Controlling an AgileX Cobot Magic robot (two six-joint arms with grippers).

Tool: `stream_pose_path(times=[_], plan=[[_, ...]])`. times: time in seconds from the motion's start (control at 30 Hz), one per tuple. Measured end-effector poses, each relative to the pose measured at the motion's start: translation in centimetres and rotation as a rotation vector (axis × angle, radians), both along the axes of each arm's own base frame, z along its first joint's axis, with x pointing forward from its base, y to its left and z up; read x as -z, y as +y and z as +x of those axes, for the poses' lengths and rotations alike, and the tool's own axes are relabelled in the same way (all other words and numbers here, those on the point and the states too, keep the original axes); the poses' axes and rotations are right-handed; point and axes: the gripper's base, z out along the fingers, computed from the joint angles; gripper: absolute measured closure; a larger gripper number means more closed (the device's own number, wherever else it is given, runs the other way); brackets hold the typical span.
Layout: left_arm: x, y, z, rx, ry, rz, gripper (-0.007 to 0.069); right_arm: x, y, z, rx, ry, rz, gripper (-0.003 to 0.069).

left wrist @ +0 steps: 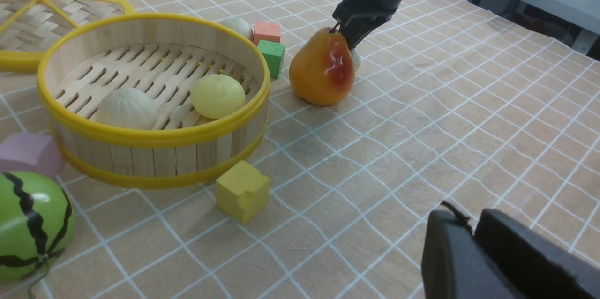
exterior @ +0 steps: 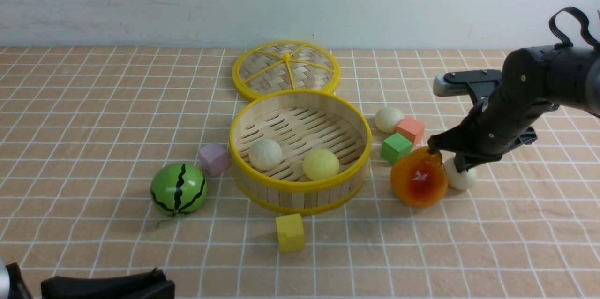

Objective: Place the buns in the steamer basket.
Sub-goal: Use the right arm to put the steamed stuffed bun into the steamer

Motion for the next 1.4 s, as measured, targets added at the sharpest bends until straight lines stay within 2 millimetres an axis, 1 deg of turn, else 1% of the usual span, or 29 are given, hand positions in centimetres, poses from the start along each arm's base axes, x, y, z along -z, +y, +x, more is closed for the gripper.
stream_pose_path(times=[0.07, 0.1, 0.13, 0.23, 0.27, 0.3, 0.33, 0.4, 0.43, 0.5, 0.53, 0.57, 0.6, 0.67, 0.73, 0.77, 0.83, 0.87, 0.9, 0.93, 0.97, 1.03, 1.1, 1.13, 1.27, 1.33, 1.37, 1.4], plan=[[0.0, 0.0, 0.0, 0.0, 0.0, 0.0, 0.055, -1.5, -0.1, -0.4, -0.001, -0.024, 0.004, 0.0659], [0.0, 0.0, 0.0, 0.0, 0.0, 0.0, 0.0549, -2.6, -0.1, -0.7, -0.003, -0.047, 0.009, 0.0659], [0.0, 0.0, 0.0, 0.0, 0.0, 0.0, 0.0548, -4.1, 0.0, -1.2, -0.004, -0.081, 0.017, 0.0659], [0.0, 0.0, 0.0, 0.0, 0.0, 0.0, 0.0546, -7.5, 0.9, -2.4, -0.036, -0.163, 0.042, 0.0659], [0.0, 0.0, 0.0, 0.0, 0.0, 0.0, 0.0545, -8.0, 1.2, -2.6, -0.045, -0.174, 0.047, 0.0659], [0.0, 0.0, 0.0, 0.0, 0.0, 0.0, 0.0544, -9.8, 2.9, -3.3, -0.1, -0.222, 0.074, 0.0658], [0.0, 0.0, 0.0, 0.0, -0.001, 0.0, 0.0543, -10.9, 4.3, -3.8, -0.145, -0.25, 0.099, 0.0657], [0.0, 0.0, 0.0, 0.0, -0.003, -0.001, 0.0543, -12.1, 6.9, -4.2, -0.223, -0.284, 0.14, 0.0655], [0.0, 0.0, 0.0, 0.001, -0.003, -0.002, 0.0542, -12.1, 7.8, -4.2, -0.247, -0.288, 0.152, 0.0655], [-0.1, 0.0, 0.0, 0.001, -0.006, -0.005, 0.0541, -12.3, 10.1, -4.0, -0.301, -0.308, 0.179, 0.0654], [-0.1, 0.0, 0.0, 0.001, -0.006, -0.006, 0.0541, -12.0, 11.1, -3.7, -0.322, -0.312, 0.184, 0.0654], [-0.1, 0.0, 0.0, 0.001, -0.006, -0.006, 0.0541, -11.3, 12.0, -3.1, -0.336, -0.307, 0.184, 0.0654], [-0.1, 0.0, 0.0, 0.001, -0.006, -0.006, 0.0541, -11.3, 12.2, -3.0, -0.34, -0.311, 0.187, 0.0654], [-0.1, 0.0, 0.0, 0.001, -0.006, -0.006, 0.054, -9.6, 13.5, -1.7, -0.349, -0.289, 0.186, 0.0652], [-0.1, 0.0, 0.0, 0.001, -0.007, -0.005, 0.054, -8.1, 14.1, -0.5, -0.35, -0.271, 0.181, 0.0652], [-0.1, 0.0, 0.0, 0.001, -0.007, -0.005, 0.054, -7.1, 14.4, 0.2, -0.349, -0.256, 0.177, 0.0652], [-0.1, 0.0, 0.0, 0.001, -0.007, -0.005, 0.054, -5.7, 14.7, 0.9, -0.348, -0.236, 0.163, 0.0648], [-0.1, 0.0, 0.0, 0.001, -0.007, -0.005, 0.054, -4.6, 14.9, 1.4, -0.351, -0.22, 0.149, 0.0643], [-0.1, 0.0, 0.0, 0.001, -0.007, -0.005, 0.054, -4.6, 14.9, 1.4, -0.352, -0.221, 0.147, 0.0643], [-0.1, 0.0, 0.0, 0.001, -0.007, -0.005, 0.054, -3.6, 14.9, 1.8, -0.356, -0.205, 0.128, 0.0632], [-0.1, 0.0, 0.0, 0.001, -0.007, -0.005, 0.0538, -3.0, 15.0, 2.0, -0.361, -0.203, 0.112, 0.0619], [-0.1, 0.0, 0.0, 0.001, -0.007, -0.005, 0.0536, -2.5, 14.9, 2.2, -0.365, -0.205, 0.095, 0.0606], [-0.1, 0.0, 0.0, 0.001, -0.007, -0.005, 0.0533, -1.8, 14.9, 2.6, -0.376, -0.219, 0.063, 0.0558], [-0.1, 0.0, 0.0, 0.001, -0.007, -0.005, 0.0533, -1.8, 14.8, 2.7, -0.379, -0.221, 0.056, 0.0547], [-0.1, 0.0, 0.0, 0.001, -0.007, -0.005, 0.0533, -1.7, 14.8, 2.8, -0.386, -0.23, 0.037, 0.0366], [-0.1, 0.0, 0.0, 0.001, -0.007, -0.005, 0.0533, -2.2, 14.7, 2.6, -0.387, -0.231, 0.037, 0.0272], [-0.1, 0.0, 0.0, 0.001, -0.007, -0.005, 0.0533, -2.9, 14.6, 2.4, -0.388, -0.236, 0.039, 0.0221], [-0.1, 0.0, 0.0, 0.001, -0.007, -0.005, 0.0533, -3.6, 14.5, 2.2, -0.388, -0.245, 0.041, 0.0193]])
